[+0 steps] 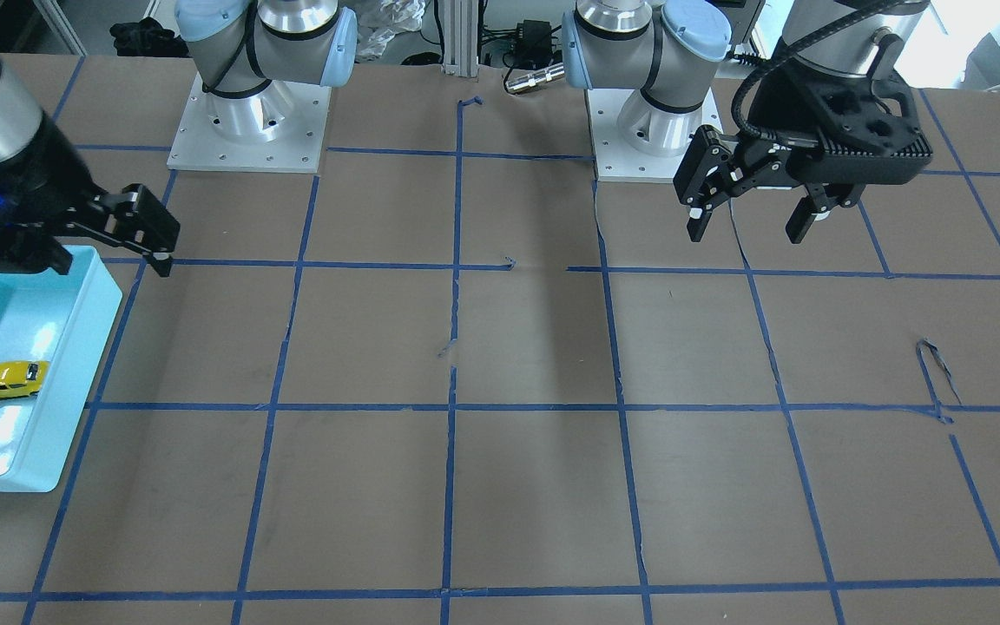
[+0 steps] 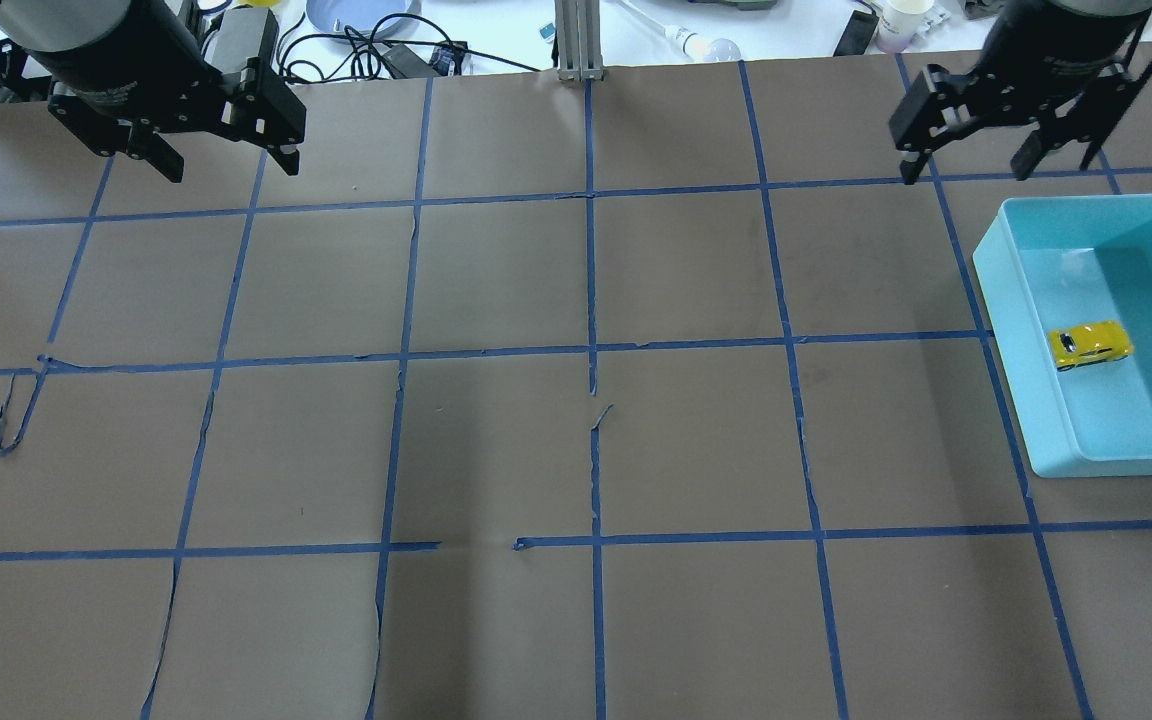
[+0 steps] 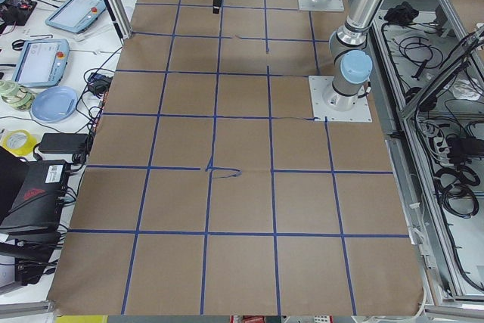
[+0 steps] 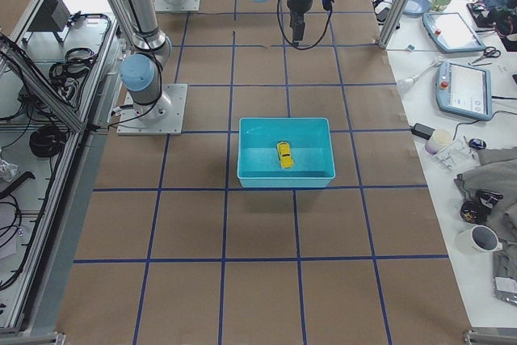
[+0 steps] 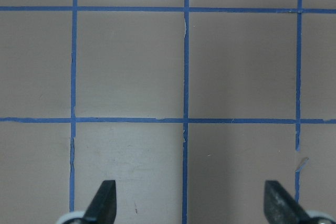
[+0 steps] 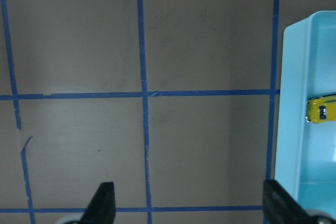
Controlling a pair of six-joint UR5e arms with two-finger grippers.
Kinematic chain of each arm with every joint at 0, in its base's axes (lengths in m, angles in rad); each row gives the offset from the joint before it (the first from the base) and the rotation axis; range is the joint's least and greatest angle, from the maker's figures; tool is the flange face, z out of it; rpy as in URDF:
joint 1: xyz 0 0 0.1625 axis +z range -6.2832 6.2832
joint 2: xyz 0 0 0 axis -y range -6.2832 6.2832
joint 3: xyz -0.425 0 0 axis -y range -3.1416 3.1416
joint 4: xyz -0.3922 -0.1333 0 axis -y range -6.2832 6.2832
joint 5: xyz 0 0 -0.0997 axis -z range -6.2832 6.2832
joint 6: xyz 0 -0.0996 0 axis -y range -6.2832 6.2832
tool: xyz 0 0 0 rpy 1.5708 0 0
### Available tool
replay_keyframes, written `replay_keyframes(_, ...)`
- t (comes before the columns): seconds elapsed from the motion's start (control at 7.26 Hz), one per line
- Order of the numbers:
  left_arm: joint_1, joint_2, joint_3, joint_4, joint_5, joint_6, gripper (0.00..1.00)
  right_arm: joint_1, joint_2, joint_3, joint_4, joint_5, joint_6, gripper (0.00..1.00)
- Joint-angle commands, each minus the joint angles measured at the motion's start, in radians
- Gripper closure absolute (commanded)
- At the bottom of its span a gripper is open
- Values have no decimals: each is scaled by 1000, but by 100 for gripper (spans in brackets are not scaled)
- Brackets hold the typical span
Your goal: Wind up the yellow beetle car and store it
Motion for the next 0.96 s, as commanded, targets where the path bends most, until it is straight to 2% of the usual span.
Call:
replay_keyframes(0.0,0,0,-1,0,0,0,0,66,-9,13,-4,6,112,0)
replay_keyframes(0.83,0,2,1,0,2,2,0,69,-19,47,-10,7,103,0)
